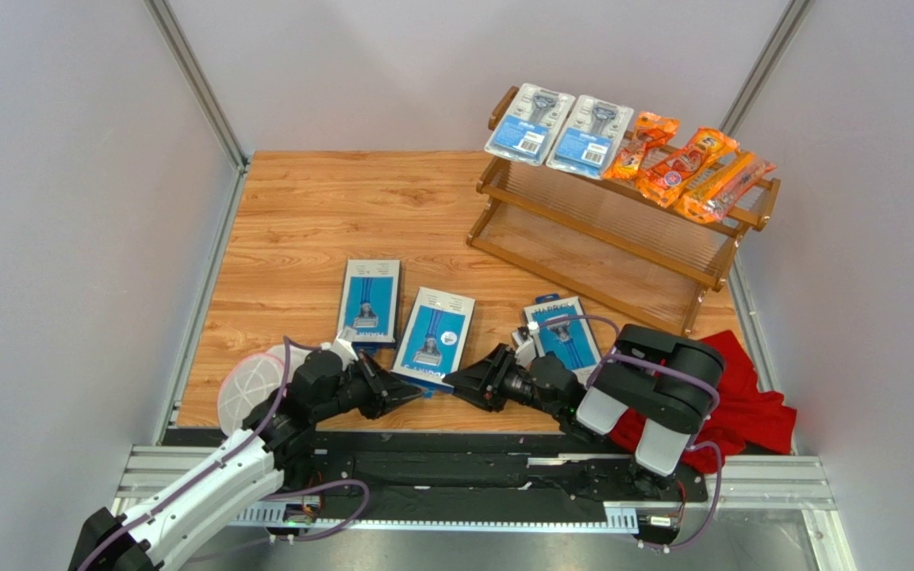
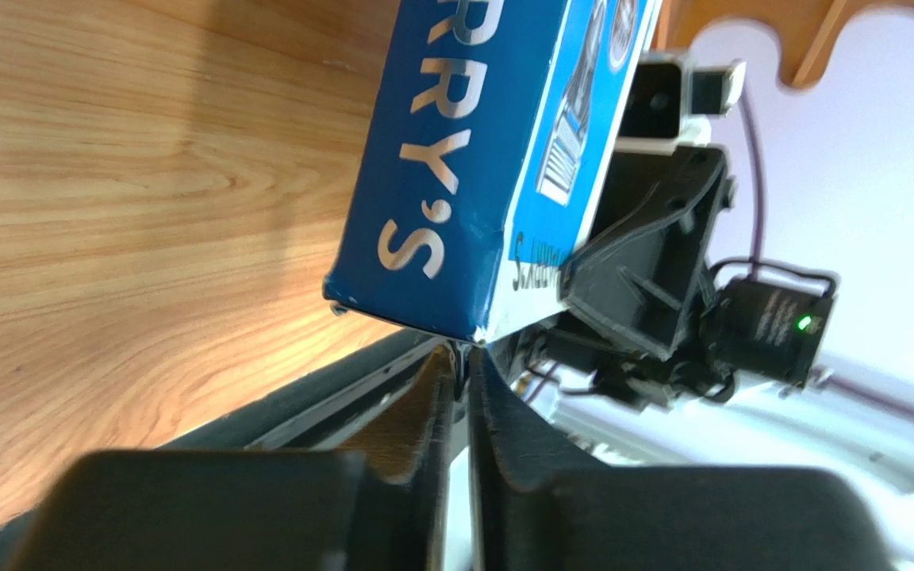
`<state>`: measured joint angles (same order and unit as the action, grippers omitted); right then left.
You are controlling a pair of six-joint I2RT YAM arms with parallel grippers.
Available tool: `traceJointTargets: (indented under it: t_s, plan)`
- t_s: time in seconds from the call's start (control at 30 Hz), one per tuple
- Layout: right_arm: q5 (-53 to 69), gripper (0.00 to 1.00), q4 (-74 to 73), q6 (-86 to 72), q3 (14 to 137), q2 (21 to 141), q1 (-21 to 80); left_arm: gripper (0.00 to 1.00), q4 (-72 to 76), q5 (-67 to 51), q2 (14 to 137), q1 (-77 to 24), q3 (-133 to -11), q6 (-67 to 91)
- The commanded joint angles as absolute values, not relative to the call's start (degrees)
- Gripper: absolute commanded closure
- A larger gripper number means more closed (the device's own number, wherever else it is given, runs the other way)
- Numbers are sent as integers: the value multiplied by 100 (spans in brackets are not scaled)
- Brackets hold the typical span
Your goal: Place and organize the shaving razors onto the shelf
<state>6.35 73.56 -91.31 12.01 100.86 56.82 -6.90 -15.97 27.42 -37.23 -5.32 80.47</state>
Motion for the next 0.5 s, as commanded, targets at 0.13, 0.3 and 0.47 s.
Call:
traceJointTargets:
  t_s: [0.13, 0.3, 0.47]
  plan:
    - [509, 100, 7026, -8473, 1001, 8589, 5695, 45, -1967, -1547, 2076, -3735, -1248, 7049]
    - [519, 100, 3300, -7394, 1651, 6534, 5713, 38, -2180, -1678, 1863, -3735, -1528, 6523]
    - [290, 100, 899, -6908, 2039, 4739, 5704, 36, -2145, -1959, 1758, -3727, -1801, 6004]
